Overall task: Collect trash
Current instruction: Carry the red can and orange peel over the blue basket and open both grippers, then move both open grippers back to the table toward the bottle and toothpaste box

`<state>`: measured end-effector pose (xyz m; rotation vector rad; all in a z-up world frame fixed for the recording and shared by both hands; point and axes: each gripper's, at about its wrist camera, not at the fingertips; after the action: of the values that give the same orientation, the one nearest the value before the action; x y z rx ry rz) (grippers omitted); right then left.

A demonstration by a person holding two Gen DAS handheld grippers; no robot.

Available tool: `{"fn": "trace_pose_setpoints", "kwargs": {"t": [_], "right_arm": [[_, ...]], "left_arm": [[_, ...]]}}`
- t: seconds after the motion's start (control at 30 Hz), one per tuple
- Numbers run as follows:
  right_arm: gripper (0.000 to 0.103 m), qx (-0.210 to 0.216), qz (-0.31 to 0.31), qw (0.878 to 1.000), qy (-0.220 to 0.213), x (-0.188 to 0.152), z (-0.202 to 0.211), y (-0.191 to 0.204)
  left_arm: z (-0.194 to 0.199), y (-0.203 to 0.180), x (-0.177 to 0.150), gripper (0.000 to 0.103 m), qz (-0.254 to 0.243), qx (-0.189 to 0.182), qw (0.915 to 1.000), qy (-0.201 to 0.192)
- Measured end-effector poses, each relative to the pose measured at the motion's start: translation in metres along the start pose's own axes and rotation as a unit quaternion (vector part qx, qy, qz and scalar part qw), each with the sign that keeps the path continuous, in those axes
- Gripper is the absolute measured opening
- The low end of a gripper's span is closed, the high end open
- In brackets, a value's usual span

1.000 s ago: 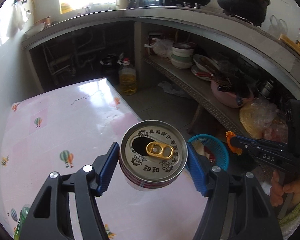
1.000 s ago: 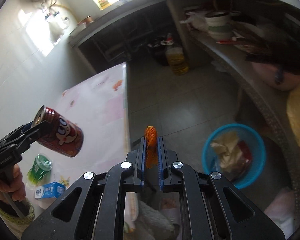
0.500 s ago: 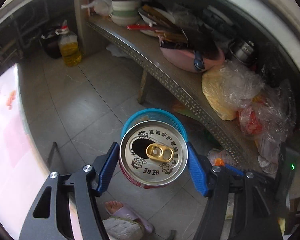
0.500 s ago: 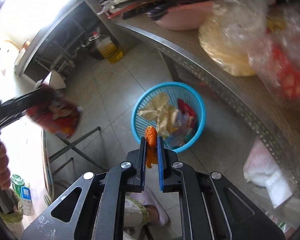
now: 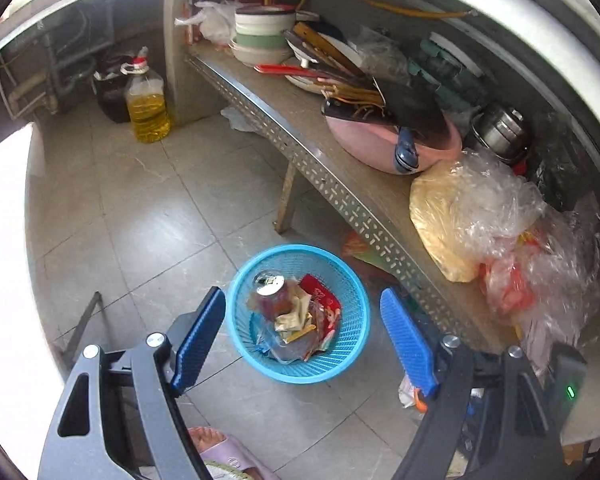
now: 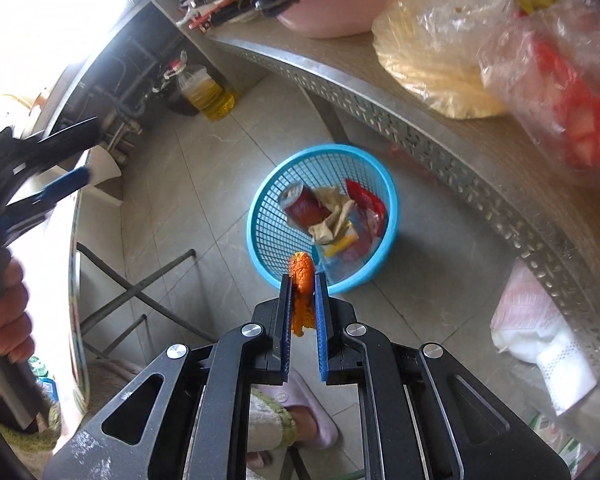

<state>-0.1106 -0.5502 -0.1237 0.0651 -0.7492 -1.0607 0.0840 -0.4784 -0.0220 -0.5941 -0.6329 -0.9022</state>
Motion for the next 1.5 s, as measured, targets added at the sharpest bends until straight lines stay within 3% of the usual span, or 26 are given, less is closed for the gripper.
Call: {"fn": "trace_pose_setpoints", "kwargs": {"t": [0.33, 0.37, 0.4, 0.47, 0.7, 0.9, 1.03, 1.1, 1.2, 1.3, 1.5], "right_arm": [[0.015, -0.033, 0.044, 0.998, 0.003, 0.015, -0.045, 0.017], [0.023, -0.036, 0.051, 0.998, 0.001, 0.017, -0.051, 0.019], [0.039, -0.04, 0.059, 0.997, 0.0, 0.02, -0.057, 0.021], [0.051, -0.055, 0.078, 0.995, -0.012, 0.023, -0.066, 0.027], [0.053, -0.064, 0.082, 0.994, -0.024, 0.015, -0.058, 0.031], [0.057, -0.016, 0.096, 0.995, -0.037, 0.008, -0.018, 0.056], [0.06, 0.058, 0.109, 0.991, -0.047, 0.003, 0.018, 0.092], [0.064, 0.099, 0.139, 0.984, -0.05, -0.002, 0.032, 0.119], [0.07, 0.167, 0.207, 0.963, -0.047, -0.018, 0.051, 0.17], [0.073, 0.24, 0.285, 0.927, -0.04, -0.043, 0.065, 0.226], [0.074, 0.326, 0.392, 0.86, -0.025, -0.085, 0.077, 0.317]], "left_arm": [[0.102, 0.032, -0.019, 0.078, -0.001, 0.021, 0.999, -0.04], [0.114, 0.036, -0.022, 0.078, -0.003, 0.022, 0.9986, -0.048], [0.124, 0.04, -0.025, 0.078, 0.0, 0.024, 0.9982, -0.055], [0.145, 0.052, -0.031, 0.079, 0.009, 0.034, 0.9972, -0.067], [0.21, 0.094, -0.059, 0.079, 0.03, 0.071, 0.9907, -0.112], [0.254, 0.128, -0.085, 0.079, 0.052, 0.103, 0.9841, -0.135], [0.289, 0.153, -0.107, 0.079, 0.072, 0.121, 0.9777, -0.155], [0.307, 0.164, -0.12, 0.079, 0.079, 0.135, 0.9739, -0.164], [0.335, 0.182, -0.143, 0.079, 0.096, 0.164, 0.9663, -0.174], [0.366, 0.201, -0.166, 0.079, 0.124, 0.189, 0.9565, -0.184], [0.415, 0.218, -0.215, 0.079, 0.171, 0.2, 0.944, -0.199]]}}
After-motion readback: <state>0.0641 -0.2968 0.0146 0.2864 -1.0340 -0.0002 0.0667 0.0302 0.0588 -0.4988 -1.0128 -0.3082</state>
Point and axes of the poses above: each gripper's, at about its wrist camera, not at the fingertips, and z roughly against the way its jaws point, y to its left, x to its top, and after that the axes turned 15 degrees about -y, right-handed
